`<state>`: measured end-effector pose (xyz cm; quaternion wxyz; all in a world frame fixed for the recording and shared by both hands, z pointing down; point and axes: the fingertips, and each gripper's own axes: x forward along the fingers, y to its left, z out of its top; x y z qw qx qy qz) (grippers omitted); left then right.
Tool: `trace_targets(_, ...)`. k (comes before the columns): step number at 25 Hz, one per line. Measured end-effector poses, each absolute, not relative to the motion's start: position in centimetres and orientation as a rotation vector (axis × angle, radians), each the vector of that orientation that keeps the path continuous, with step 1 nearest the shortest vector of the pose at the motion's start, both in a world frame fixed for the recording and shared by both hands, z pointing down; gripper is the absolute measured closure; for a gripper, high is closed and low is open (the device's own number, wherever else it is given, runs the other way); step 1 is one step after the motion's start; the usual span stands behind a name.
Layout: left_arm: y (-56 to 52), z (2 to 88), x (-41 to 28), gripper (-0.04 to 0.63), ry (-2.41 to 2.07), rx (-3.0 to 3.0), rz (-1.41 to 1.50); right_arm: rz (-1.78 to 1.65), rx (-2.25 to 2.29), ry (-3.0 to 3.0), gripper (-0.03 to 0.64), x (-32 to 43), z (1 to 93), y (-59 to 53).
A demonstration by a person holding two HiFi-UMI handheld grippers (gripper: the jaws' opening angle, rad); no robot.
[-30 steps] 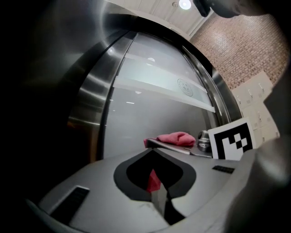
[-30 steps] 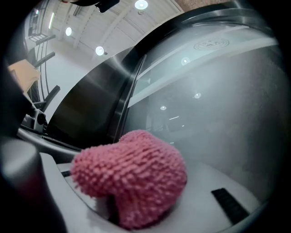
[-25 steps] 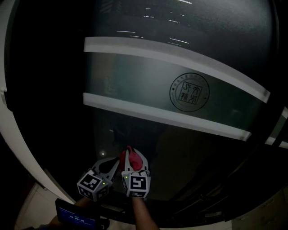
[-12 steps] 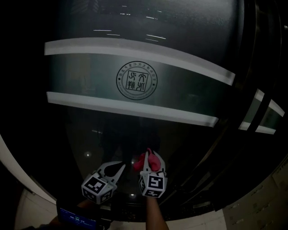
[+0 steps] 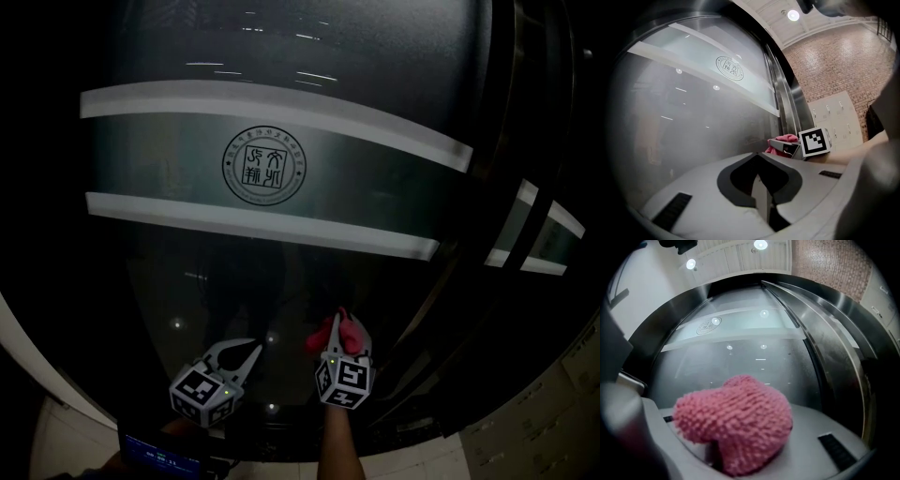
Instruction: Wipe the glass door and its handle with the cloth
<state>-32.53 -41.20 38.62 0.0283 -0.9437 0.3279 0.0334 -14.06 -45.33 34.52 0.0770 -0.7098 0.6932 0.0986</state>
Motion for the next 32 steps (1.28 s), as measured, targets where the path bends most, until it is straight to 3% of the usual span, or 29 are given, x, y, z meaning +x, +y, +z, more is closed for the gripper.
trace_targets(8,-38.9,37.8,-30.8,0.579,0.794,-2.985,0.086,0.35,-2.147,1.987,0.565,-16.8,33.0,-38.4)
trace_targets(14,-33.0,38.1,-23.8,0.578,0.448,-3.065,0.089,0.398,-2.294,1.835,0.565,-15.0,33.0,-28.5)
trace_targets(23,-21.6,38.3,-9.5,0.578,-0.042,-3.098,0.062,0.292,-2.466,1.564,0.565,-5.2,34.7,-16.6)
trace_targets(32,-16.2,37.9,3.6,0.579,-0.104,-3.083,0.08,0.326,-2.494,1.581,0.565,6.4,34.8,-11.2)
